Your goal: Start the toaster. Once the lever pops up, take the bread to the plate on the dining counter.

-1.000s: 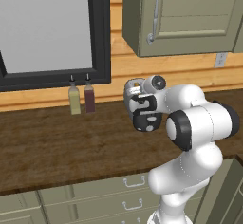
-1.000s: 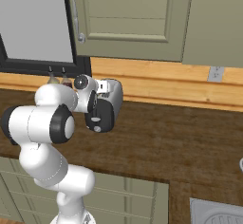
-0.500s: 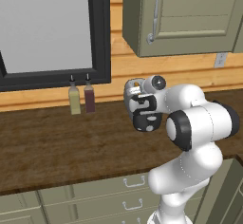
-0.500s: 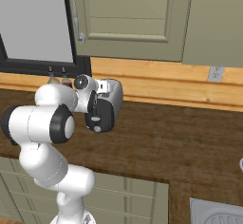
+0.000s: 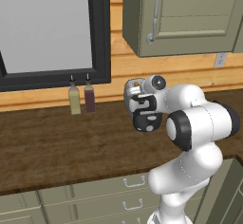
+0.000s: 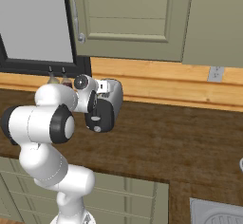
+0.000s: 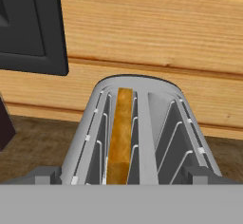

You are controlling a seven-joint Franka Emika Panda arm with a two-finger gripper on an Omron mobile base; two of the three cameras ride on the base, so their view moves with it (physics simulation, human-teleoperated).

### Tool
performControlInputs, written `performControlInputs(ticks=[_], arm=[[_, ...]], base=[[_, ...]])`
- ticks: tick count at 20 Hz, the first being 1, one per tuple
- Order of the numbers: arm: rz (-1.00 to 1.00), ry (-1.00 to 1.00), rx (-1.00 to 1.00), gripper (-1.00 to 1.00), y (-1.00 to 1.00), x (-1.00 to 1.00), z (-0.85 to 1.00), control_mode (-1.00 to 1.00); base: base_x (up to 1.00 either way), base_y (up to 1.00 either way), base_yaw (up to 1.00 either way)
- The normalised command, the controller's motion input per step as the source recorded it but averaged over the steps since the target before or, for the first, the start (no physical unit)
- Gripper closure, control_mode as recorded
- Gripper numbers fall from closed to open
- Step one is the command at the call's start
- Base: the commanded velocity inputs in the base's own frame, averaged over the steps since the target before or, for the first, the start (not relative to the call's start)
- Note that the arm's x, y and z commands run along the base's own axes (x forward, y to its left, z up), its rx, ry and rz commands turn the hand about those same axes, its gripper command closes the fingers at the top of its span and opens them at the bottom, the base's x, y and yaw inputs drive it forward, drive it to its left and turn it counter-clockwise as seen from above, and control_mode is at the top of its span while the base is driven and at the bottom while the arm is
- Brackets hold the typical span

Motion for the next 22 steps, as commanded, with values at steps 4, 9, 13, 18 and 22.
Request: performControlInputs(ticks=[4, 9, 13, 18, 22], arm=[[0.0, 0.0, 0.0, -1.0, 0.0, 0.0, 0.0, -1.0], [0.0, 0.0, 0.0, -1.0, 0.0, 0.0, 0.0, -1.0], [0.0, 0.0, 0.0, -1.0, 0.0, 0.0, 0.0, -1.0], [0.0, 0.0, 0.0, -1.0, 0.0, 0.0, 0.0, -1.0], [0.0, 0.0, 0.0, -1.0, 0.0, 0.0, 0.0, -1.0]], base=[[0.0, 0.0, 0.0], [0.0, 0.0, 0.0], [0.0, 0.0, 0.0], [0.0, 0.0, 0.0], [0.0, 0.0, 0.0]])
